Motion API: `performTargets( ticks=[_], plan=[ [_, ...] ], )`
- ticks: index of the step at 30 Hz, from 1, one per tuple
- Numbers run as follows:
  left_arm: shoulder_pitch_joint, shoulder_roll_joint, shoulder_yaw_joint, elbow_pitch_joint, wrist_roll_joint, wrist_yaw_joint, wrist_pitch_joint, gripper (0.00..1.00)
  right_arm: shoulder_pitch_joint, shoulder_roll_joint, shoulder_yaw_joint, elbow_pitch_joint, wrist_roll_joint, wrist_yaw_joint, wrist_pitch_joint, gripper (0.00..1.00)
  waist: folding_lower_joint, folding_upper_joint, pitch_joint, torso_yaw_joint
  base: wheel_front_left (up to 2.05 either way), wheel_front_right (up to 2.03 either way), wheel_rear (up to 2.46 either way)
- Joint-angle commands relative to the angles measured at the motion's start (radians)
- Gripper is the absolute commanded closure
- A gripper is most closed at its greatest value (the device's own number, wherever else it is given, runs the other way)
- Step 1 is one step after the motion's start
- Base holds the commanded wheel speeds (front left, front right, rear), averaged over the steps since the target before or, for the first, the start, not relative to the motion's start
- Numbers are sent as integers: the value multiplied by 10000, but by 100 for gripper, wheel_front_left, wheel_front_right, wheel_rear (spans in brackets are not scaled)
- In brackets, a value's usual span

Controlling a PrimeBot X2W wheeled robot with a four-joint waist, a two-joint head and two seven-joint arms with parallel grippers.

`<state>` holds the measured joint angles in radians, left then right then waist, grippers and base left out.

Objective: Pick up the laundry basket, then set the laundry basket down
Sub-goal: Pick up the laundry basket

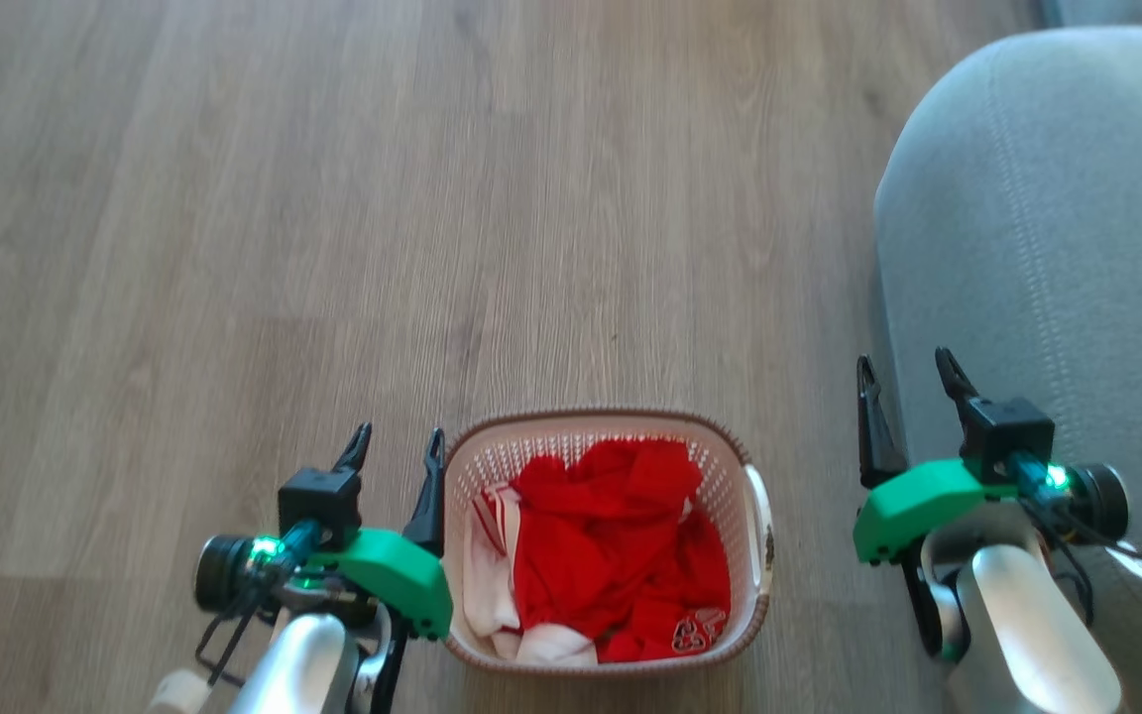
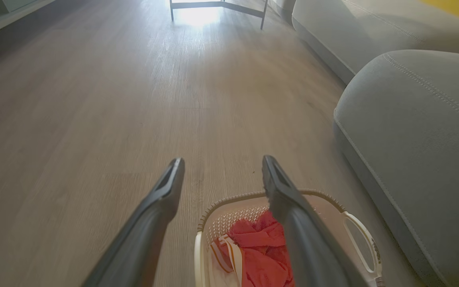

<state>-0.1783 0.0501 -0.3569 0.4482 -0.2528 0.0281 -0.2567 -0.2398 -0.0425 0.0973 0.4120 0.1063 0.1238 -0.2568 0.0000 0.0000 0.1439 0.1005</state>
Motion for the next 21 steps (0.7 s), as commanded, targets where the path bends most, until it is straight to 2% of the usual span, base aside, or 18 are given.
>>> performTargets(
  ticks=[1, 7, 13, 16, 19, 21],
  plan=[
    [-552, 1, 214, -205, -34, 77, -51, 0, -439, -77, 209, -236, -92, 69, -49, 0, 0, 0, 310, 35, 0, 0, 0],
    [-1434, 1, -301, 916, -329, 30, -51, 0, -1184, -77, 181, 676, -236, 69, -49, 0, 0, 0, 1445, 133, 0, 0, 0],
    [-2520, 1, -868, 2178, -593, -29, -51, 0, -2050, -77, 315, 2146, -257, 69, 1, 0, 0, 0, 2587, 204, 0, 0, 0],
    [-3017, 1, -1126, 2825, -776, -61, -51, 0, -2500, -77, 576, 2873, 79, 69, 183, 0, 0, 0, 3075, 202, 0, 0, 0],
    [-3432, 1, -1387, 3508, -894, -114, -51, 0, -2888, -77, 1002, 3585, -202, 69, 383, 0, 0, 0, 3460, 201, 0, 0, 0],
    [-3663, 1, -1543, 3893, -1006, -152, -51, 0, -3064, -77, 1217, 3955, 243, 69, 486, 0, 0, 0, 3675, 219, 0, 0, 0]
  ],
)
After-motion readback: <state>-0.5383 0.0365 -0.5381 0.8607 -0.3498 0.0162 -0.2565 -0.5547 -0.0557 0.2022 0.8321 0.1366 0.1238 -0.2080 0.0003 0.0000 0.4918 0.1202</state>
